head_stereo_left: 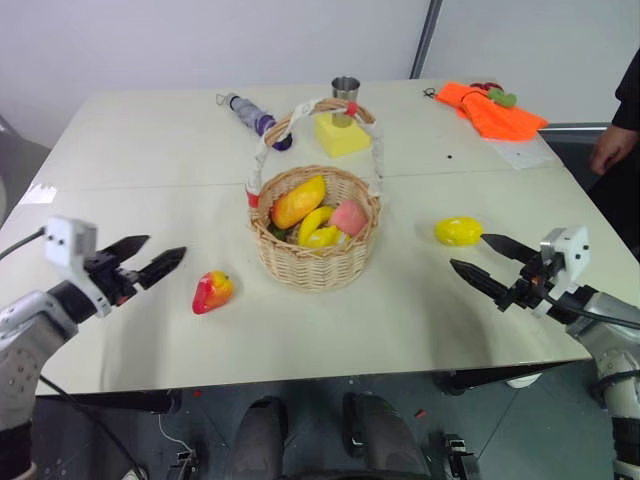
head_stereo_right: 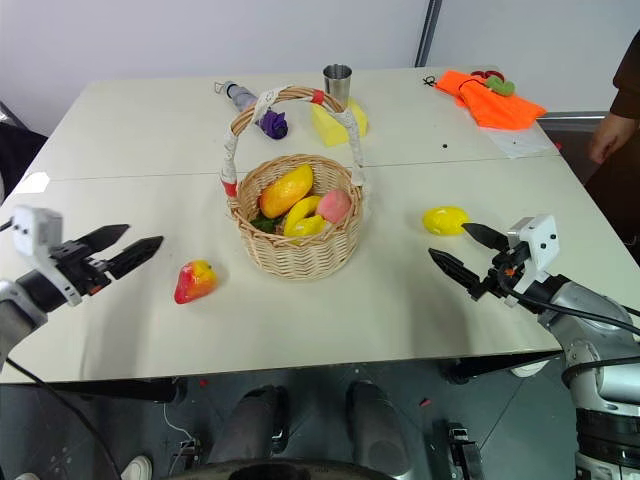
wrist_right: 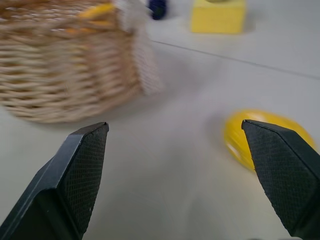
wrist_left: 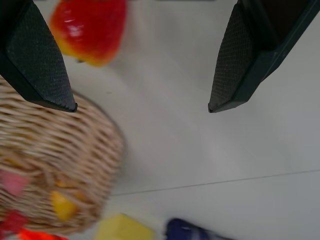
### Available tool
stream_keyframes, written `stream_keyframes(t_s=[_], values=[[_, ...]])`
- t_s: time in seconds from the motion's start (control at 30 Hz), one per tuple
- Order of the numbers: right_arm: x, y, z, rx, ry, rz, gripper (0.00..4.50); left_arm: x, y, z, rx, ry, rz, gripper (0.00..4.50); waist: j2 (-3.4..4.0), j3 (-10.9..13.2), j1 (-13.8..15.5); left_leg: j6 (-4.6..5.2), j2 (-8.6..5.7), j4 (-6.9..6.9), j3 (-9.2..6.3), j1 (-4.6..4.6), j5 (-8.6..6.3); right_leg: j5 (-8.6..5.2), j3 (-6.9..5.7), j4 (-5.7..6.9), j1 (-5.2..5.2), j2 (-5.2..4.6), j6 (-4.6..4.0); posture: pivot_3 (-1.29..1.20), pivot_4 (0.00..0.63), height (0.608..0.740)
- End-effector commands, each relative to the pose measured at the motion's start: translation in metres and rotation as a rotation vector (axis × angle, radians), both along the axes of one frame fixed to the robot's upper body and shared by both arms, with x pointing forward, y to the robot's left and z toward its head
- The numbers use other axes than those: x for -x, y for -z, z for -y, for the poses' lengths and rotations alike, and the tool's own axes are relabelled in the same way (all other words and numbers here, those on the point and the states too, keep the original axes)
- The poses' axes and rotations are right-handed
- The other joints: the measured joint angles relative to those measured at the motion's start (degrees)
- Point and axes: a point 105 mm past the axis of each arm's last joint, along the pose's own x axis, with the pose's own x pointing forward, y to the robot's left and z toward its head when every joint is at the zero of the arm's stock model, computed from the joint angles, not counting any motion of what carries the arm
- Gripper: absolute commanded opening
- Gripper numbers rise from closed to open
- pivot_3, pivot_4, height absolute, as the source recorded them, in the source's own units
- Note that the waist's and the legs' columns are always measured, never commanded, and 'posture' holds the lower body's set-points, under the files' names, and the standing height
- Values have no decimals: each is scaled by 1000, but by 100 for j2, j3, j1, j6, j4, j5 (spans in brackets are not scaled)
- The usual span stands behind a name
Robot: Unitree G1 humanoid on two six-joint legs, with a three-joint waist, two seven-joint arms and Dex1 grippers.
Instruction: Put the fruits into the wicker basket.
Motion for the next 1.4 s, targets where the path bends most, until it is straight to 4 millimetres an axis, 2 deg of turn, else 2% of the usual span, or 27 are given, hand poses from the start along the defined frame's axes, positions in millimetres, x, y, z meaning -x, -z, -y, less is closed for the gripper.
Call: stream_keyframes(t_s=[0.03,0.17,0.33,0.5,0.73,0.77,0.8,0.83,0.9,1.0,1.07,1.1,1.13,1.17,1.23,1.3,1.4], values=[[20,-23,-30,49,-177,17,4444,10,-2,17,-134,152,-56,4500,0,0,-29,0,1,0,1,0,0,-1,0,0,-1,0,2,0,150,740],[41,-30,-68,122,-382,-8,4444,12,7,19,-300,243,-137,4500,0,1,-28,0,4,-8,2,3,0,-8,0,0,-7,3,3,0,150,740],[46,-33,-93,166,-470,25,4444,9,19,14,-419,274,-192,4500,-1,2,-7,-1,5,-8,4,-6,-1,-12,-1,-6,-16,-3,8,0,150,740],[48,-30,-101,155,-495,38,4444,3,32,17,-473,292,-212,4500,-15,10,18,-1,3,-7,8,-19,-1,0,-1,-9,-25,-6,-12,0,150,740],[46,-27,-98,149,-489,43,4444,-3,55,23,-513,304,-231,4500,-19,12,-2,0,4,-7,8,-18,0,-1,-1,-6,-25,-1,-11,0,150,740],[45,-27,-98,148,-488,45,4500,-4,56,23,-514,303,-229,4092,-19,12,-1,0,4,-7,7,-18,0,-1,-1,-4,-25,0,-11,0,150,740],[46,-26,-97,148,-487,44,4500,-4,55,23,-497,298,-221,4092,-19,12,2,0,4,-7,7,-18,0,-1,-1,-4,-25,0,-11,0,150,740],[46,-25,-97,149,-485,43,4500,-4,53,23,-487,295,-213,3598,-19,12,4,0,4,-6,6,-17,0,-2,-2,-3,-25,0,-9,0,150,740],[46,-23,-96,152,-483,43,4500,-4,48,20,-469,281,-195,2888,-19,12,6,0,4,-5,6,-17,0,-2,-2,-2,-24,0,-8,0,150,740],[46,-23,-95,157,-477,48,4500,1,36,17,-425,270,-174,2888,-19,12,0,0,5,-5,6,-17,0,-2,-1,-1,-24,1,-8,0,150,740],[45,-23,-93,157,-465,54,4500,2,12,21,-331,264,-94,2888,-19,12,-1,0,6,-4,6,-17,0,-2,-2,0,-25,1,-8,0,150,740],[43,-24,-90,159,-451,58,4500,2,-8,28,-237,265,-38,2888,-19,12,5,0,7,-4,6,-17,0,-2,-3,1,-24,1,-8,0,150,740],[40,-25,-86,162,-436,61,4500,3,-23,36,-170,285,9,2888,-24,14,23,0,8,-2,6,-17,0,-2,-3,1,-24,1,-8,0,150,740],[35,-28,-80,167,-411,69,4500,6,-39,53,-125,339,74,2888,-28,15,46,0,7,4,0,-18,0,-5,-9,2,-18,1,-3,0,150,740],[26,-34,-72,170,-374,87,4500,8,-58,84,-65,413,165,2888,-29,14,73,0,3,17,-7,-17,0,-6,-14,0,-5,-1,1,0,150,740],[20,-37,-67,169,-355,100,4500,2,-65,107,-39,426,220,2888,-29,13,97,0,-8,21,-6,-4,0,-4,-9,-3,14,-8,1,0,150,740],[13,-40,-60,168,-323,113,4500,-19,-67,143,-42,380,286,2888,-30,11,115,1,-14,21,-10,3,1,1,-6,1,24,-6,0,0,150,740]])
